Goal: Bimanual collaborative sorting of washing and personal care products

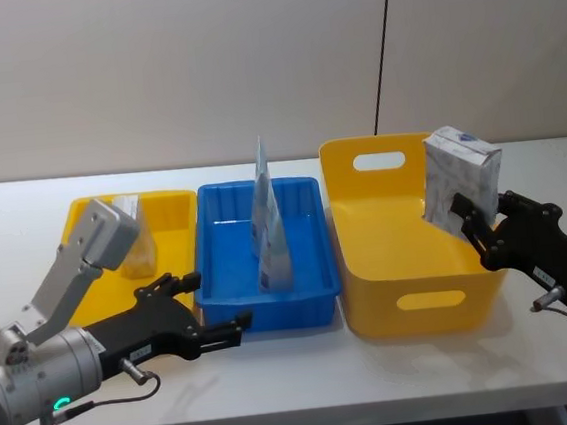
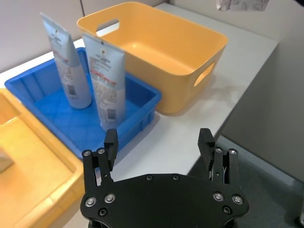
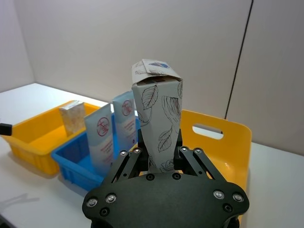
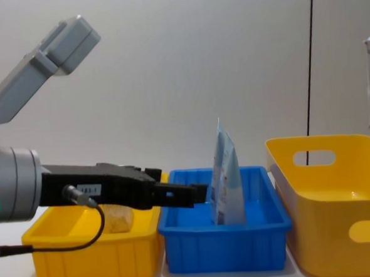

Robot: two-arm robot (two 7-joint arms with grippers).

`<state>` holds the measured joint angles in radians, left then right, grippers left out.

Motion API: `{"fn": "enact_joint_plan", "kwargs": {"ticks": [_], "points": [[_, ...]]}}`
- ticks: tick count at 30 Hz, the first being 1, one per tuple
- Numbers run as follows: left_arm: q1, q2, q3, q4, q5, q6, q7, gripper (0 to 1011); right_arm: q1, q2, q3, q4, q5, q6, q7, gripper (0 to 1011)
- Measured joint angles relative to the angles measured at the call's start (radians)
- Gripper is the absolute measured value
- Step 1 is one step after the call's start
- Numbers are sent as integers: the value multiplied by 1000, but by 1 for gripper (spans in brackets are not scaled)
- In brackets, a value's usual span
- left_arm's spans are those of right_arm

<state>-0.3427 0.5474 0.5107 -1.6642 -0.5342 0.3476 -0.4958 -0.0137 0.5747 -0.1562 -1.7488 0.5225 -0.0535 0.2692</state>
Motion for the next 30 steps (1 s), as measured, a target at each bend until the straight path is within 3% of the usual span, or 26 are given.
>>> {"fn": "enact_joint_plan", "kwargs": {"ticks": [12, 18, 30], "points": [[23, 9, -4, -19, 10, 15, 50, 1001, 22, -55, -4, 1, -33, 91, -104, 251], [29, 11, -4, -24, 13, 19, 63, 1001, 69, -93, -30, 25, -52, 168, -154, 251], [34, 13, -6, -29, 15, 23, 76, 1001, 154, -139, -83, 80, -93, 267, -194, 252]]}}
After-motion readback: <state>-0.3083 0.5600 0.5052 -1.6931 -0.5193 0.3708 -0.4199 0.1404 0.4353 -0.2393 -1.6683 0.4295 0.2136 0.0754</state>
